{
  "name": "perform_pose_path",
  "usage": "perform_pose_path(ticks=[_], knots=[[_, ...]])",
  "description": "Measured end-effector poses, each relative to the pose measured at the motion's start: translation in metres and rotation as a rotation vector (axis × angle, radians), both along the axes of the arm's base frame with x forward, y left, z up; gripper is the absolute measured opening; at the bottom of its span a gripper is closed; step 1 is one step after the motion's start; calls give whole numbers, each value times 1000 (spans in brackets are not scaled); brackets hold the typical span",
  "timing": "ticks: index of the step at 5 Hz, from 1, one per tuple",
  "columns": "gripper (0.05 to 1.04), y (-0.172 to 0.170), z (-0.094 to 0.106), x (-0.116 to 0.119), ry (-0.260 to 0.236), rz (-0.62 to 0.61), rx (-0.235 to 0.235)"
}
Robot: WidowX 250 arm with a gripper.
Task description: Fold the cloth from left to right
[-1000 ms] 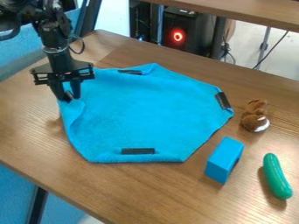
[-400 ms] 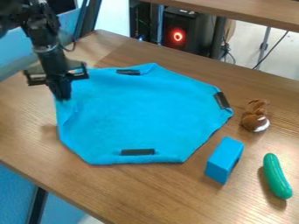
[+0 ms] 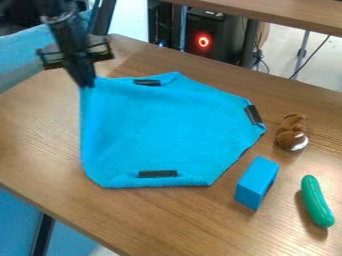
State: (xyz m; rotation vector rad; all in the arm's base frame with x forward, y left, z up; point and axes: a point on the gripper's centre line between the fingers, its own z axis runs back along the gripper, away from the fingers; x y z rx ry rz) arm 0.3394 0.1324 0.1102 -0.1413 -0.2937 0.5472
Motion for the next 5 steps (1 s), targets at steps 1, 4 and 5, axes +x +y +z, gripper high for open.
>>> perform_pose_path(ticks=[1,4,5], knots=[[51,-26,16,13,13,-37,-27],[51,-119,22,68,60,-100,-38],[51,-160,4,91,92,-133,-17]])
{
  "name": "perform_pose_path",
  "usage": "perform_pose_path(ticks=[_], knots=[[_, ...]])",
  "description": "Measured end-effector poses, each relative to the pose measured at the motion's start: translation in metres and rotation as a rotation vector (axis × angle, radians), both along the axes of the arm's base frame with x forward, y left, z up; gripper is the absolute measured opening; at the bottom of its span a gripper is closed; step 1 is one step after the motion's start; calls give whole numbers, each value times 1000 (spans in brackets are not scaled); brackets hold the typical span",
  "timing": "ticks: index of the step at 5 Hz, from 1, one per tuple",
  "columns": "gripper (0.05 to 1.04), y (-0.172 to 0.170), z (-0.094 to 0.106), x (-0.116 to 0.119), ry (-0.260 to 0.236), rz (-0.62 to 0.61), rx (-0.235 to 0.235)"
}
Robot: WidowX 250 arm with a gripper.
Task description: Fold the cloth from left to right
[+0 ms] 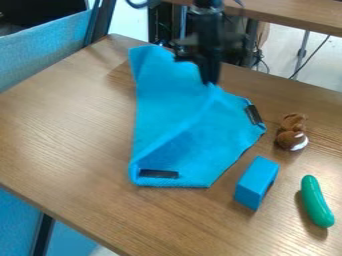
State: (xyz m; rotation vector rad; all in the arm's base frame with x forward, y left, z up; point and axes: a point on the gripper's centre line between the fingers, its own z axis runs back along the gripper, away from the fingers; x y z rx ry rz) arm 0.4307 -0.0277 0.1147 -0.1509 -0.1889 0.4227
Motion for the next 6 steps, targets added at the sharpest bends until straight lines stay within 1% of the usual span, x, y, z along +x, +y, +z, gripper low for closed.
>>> perform_pose_path(ticks=[1,2,3,4,5,6], knots=[[51,-26,-6,18,11,-12,12],[51,-47,-12,38,18,-11,1],[71,-63,-16,50,23,-10,-10],[215,-64,-27,56,32,7,-8],[469,-65,-33,61,48,13,-11],[785,-66,-34,60,51,-4,-16]])
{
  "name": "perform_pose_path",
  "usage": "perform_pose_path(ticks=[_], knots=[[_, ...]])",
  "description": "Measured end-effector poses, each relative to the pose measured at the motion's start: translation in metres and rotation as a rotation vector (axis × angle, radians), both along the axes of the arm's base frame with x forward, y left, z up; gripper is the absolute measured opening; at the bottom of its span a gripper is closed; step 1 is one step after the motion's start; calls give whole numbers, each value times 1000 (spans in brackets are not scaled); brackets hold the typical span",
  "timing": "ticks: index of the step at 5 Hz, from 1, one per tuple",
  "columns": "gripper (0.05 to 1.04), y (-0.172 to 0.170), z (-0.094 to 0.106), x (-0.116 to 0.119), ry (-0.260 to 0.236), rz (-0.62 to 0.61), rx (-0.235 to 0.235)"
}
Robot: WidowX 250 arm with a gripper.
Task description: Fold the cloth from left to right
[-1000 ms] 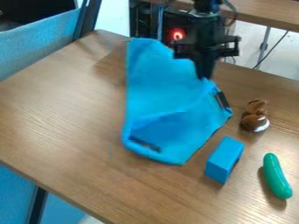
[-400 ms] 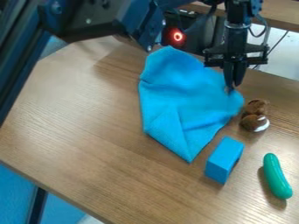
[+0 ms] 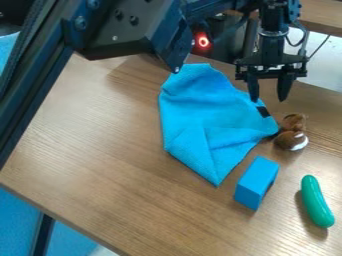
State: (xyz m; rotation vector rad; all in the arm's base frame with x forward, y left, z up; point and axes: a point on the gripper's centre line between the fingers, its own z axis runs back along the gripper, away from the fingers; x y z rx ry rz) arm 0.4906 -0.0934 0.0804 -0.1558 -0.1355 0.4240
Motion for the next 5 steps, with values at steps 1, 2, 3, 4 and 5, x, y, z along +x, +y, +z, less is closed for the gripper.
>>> perform_pose_path(ticks=[1,2,3,4,5], knots=[[991,11,3,-11,9,-36,-22],[1001,48,50,-38,-13,-75,33],[1000,85,68,-86,-16,-145,76],[1000,115,85,-125,30,-349,167],[1000,118,87,-125,24,-356,170]])
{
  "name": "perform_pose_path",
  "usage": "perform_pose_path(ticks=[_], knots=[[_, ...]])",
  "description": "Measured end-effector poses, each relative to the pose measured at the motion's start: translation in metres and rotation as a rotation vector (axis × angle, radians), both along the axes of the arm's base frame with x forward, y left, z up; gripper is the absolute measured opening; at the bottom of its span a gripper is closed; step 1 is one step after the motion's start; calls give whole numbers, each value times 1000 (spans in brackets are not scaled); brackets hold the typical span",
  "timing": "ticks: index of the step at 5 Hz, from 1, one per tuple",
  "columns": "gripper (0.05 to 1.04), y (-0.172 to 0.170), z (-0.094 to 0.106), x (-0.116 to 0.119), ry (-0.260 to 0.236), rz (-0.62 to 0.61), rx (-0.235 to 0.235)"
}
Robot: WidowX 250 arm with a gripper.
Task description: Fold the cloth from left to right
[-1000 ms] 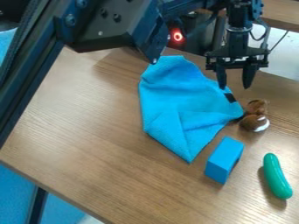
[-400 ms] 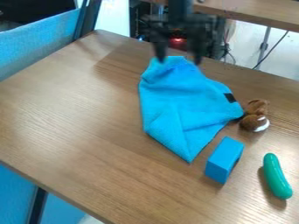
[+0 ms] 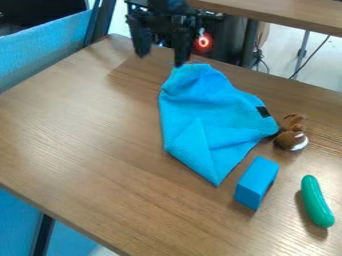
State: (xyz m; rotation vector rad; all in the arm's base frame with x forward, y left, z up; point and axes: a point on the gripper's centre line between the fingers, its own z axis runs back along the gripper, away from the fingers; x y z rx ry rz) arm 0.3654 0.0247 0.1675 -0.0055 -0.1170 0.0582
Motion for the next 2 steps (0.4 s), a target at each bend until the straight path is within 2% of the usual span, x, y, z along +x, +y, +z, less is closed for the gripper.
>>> perform_pose_path(ticks=[2], knots=[[1000,0,0,0,2,4,1]])
